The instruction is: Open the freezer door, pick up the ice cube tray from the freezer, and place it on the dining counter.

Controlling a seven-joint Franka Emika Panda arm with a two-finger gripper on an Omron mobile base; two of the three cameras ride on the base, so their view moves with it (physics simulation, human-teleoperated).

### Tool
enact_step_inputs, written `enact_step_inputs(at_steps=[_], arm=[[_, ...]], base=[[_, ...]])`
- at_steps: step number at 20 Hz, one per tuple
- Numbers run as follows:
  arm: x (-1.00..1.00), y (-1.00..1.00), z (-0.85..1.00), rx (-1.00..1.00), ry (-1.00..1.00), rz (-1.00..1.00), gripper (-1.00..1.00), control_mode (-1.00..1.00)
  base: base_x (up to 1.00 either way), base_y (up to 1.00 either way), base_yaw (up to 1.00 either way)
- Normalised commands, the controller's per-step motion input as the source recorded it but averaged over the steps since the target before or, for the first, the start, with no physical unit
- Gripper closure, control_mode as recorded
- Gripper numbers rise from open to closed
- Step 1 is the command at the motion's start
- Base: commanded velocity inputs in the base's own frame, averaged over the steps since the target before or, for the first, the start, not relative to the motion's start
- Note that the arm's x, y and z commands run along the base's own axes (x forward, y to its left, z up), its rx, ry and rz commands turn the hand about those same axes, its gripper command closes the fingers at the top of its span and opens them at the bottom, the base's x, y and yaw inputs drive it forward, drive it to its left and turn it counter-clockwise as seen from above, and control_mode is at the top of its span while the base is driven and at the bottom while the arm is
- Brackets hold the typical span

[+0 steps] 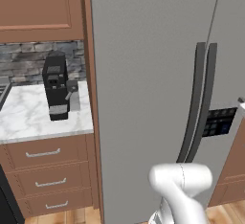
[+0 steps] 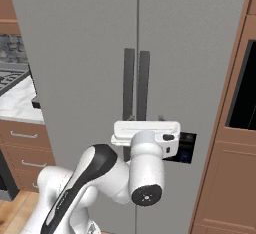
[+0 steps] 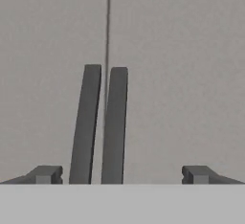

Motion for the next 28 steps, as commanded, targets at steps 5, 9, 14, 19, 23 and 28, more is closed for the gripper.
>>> enact_step_inputs(at_steps=[5,9,14,19,23,28], arm=[[0.0,0.09,0.13,0.04,-0.28,0.0,-1.0,-1.0],[0.19,-0.03,0.12,0.07,-0.03,0.01,-1.0,-1.0],[0.41,0.01,0.1,0.0,0.11,0.0,-1.0,-1.0],[0.65,0.1,0.01,0.0,0.12,0.0,-1.0,-1.0],[0.49,0.0,-0.02,0.0,0.0,0.06,-1.0,-1.0],[0.23,0.0,-0.05,0.0,-0.09,0.05,-1.0,-1.0]], base=[[0.0,0.0,0.0],[0.0,0.0,0.0],[0.0,0.0,0.0],[0.0,0.0,0.0],[0.0,0.0,0.0],[0.0,0.0,0.0]])
